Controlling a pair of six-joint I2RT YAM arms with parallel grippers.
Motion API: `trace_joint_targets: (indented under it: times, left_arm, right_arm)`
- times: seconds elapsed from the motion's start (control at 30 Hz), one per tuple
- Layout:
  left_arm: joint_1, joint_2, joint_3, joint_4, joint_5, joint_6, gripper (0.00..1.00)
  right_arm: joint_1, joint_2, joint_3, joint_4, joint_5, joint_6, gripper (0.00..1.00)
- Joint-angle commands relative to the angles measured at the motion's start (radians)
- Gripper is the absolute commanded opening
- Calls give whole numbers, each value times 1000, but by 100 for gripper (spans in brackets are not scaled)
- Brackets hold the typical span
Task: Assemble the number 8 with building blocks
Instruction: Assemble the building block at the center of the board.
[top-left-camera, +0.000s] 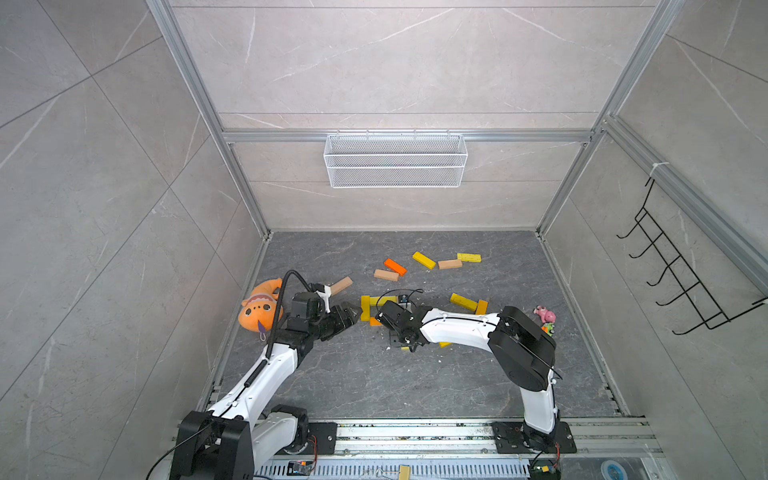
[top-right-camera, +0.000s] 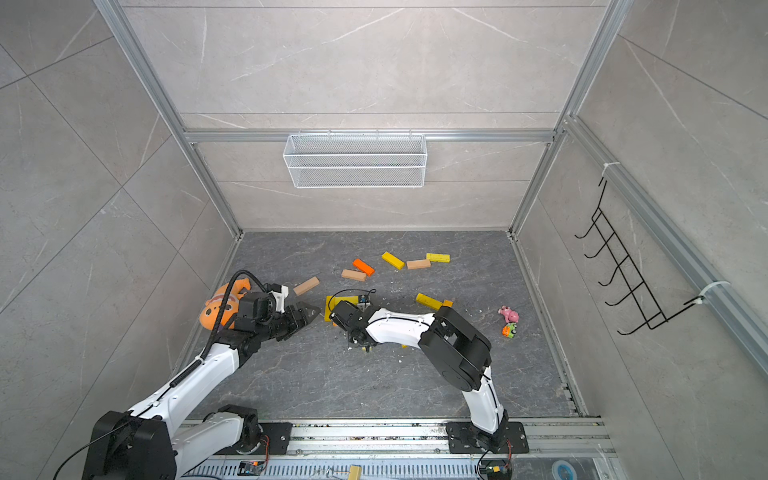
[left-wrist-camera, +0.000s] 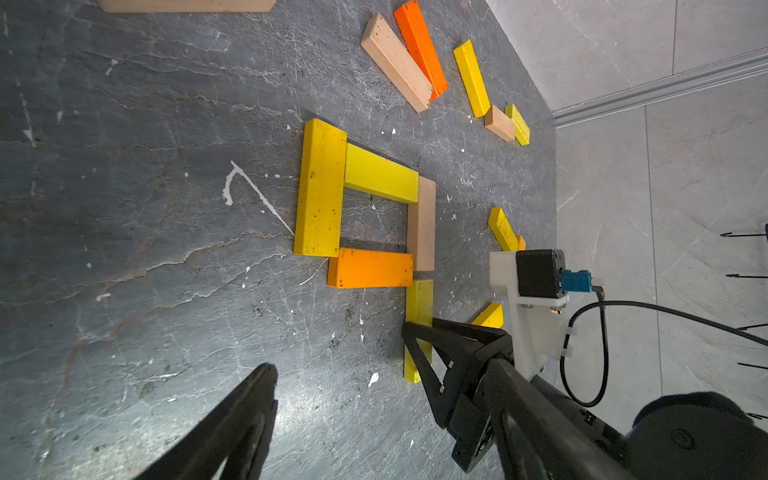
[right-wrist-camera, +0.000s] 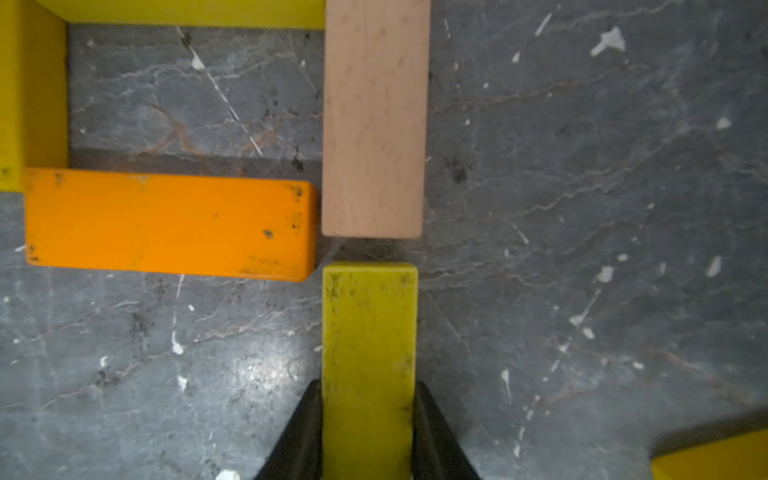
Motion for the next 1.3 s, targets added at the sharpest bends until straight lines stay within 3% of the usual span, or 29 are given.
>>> trace_joint_targets:
  times: [0.0,0.57,0.8,1.07,1.27]
  left_arm:
    - [6,-3,-1,33,32,2,82]
    - [10,10,3,40,34,1,81]
    - [11,17,5,40,35,1,81]
    - [9,23,18,17,63,47,82]
    - [-30,9,53,-46,53,87,82]
  right_arm:
    - [-6,24,25,-28,24,-8,26]
    - [-20,42,39,-19,14,-26,27]
    - [-20,26,28,-9,8,-32,42]
    - [-18,-94,-72,43,4,-48,53]
    - [-17,-299,-267,165,-21,-92,58]
